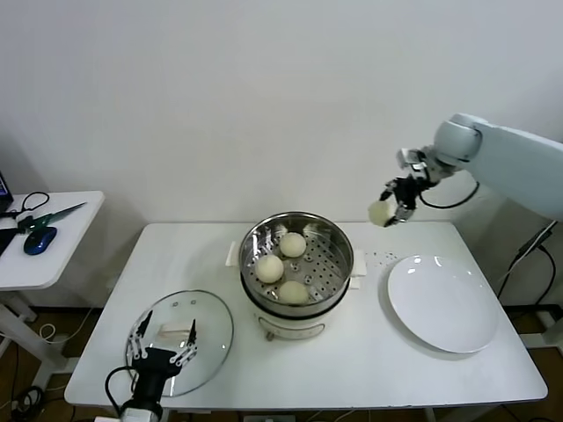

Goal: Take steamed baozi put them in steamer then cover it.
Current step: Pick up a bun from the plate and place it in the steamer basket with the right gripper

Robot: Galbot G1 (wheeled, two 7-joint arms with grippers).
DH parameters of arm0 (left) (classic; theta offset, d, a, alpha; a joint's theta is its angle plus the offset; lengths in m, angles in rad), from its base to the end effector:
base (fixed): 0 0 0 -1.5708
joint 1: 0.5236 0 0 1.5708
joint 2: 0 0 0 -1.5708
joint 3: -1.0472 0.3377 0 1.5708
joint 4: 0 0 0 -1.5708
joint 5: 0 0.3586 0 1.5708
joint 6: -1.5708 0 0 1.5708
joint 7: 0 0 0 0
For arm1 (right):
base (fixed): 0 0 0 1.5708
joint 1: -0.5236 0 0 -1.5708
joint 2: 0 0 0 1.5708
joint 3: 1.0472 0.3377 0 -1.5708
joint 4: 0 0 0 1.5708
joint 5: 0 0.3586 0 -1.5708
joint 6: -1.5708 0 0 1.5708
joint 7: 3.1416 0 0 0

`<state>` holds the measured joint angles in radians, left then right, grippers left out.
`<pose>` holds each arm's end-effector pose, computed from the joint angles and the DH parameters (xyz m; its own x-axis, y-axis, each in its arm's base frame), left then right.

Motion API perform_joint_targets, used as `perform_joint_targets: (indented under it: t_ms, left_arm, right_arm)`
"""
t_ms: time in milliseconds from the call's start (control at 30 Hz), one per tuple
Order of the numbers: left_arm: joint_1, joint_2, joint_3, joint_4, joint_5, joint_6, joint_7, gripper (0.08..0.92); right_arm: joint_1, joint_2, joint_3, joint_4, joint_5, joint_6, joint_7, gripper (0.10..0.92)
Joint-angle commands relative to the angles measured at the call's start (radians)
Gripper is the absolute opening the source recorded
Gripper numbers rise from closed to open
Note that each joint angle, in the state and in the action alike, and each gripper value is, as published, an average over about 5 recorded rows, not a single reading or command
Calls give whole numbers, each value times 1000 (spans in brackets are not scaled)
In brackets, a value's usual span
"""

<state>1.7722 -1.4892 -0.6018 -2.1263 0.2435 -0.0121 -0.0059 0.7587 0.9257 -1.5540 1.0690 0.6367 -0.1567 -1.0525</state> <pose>0.1304 0.0358 -0.3108 -0.9882 -0.0245 0.1510 0.0297 0.9376 0.3465 0.5927 -0.0871 -0.0149 -0.2180 -0.2616 0.9402 -0.9695 -0.0523 -0.2393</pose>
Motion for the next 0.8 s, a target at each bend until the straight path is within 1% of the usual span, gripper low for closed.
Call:
perform_joint_targets:
  t_ms: [33,233,400,600,800]
  left_arm:
    - [-4,11,0,0,-29,-7,1,823]
    - [-7,20,-1,-3,-47,-7,-4,823]
    - [-6,26,-6,-5,-51,-8,-2,823]
    - [-4,28,-13,-3,-61,-8,-2,823]
    - [-5,28,-16,3,-63,-9,-2,823]
  right_arm:
    - [160,211,-257,121,311,-100,87,687]
    - [111,286,-276,134,327,-119,124,687]
    - [65,330,-279,114,323,-123,143,688]
    - [9,356,-278,72,296,-121,143,688]
    - [-23,356,-281,65,273,-121,141,689]
